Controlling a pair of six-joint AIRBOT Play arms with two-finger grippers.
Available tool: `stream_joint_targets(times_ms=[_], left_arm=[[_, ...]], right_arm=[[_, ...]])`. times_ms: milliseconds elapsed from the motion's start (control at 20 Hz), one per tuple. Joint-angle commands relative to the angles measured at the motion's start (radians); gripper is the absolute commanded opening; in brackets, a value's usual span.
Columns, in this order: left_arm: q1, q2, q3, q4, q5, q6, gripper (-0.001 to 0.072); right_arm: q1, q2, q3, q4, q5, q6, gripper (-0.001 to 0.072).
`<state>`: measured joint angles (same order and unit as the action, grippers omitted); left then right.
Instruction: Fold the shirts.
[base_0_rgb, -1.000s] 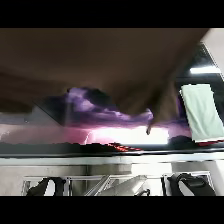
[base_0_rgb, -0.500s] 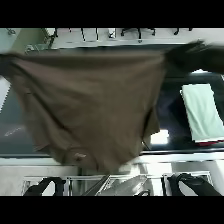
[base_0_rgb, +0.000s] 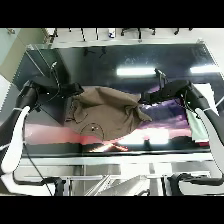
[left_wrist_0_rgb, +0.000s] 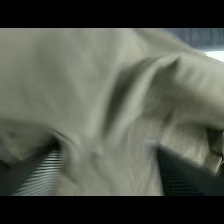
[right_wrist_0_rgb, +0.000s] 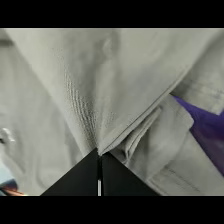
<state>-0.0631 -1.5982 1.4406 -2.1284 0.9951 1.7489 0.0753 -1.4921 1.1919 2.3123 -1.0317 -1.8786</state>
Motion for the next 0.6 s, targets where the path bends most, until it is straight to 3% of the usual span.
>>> stream_joint_targets(times_ms=[0,150,250,400,550], left_arm=[[0.058,-0.121,0.179,0.003,0.224,-0.13,0.0694],[0.112,-0.081,0.214,-0.019,0.467,-0.215,0.0695],[0.095,0.025,0.066,-0.018,0.519,-0.22,0.0694],[-0.031,0.253,-0.318,-0.028,0.383,-0.257,0.0694],[-0.22,0.412,-0.66,-0.145,0.118,-0.292,0.0693]], right_arm=[[-0.026,-0.043,-0.014,0.002,0.016,-0.021,0.002],[-0.066,-0.043,-0.014,0.002,0.016,-0.037,0.002],[-0.074,-0.043,-0.014,0.002,0.017,-0.061,0.002],[-0.074,-0.044,-0.014,0.002,0.039,-0.068,0.002],[-0.074,-0.044,-0.014,0.003,0.053,-0.068,0.002]])
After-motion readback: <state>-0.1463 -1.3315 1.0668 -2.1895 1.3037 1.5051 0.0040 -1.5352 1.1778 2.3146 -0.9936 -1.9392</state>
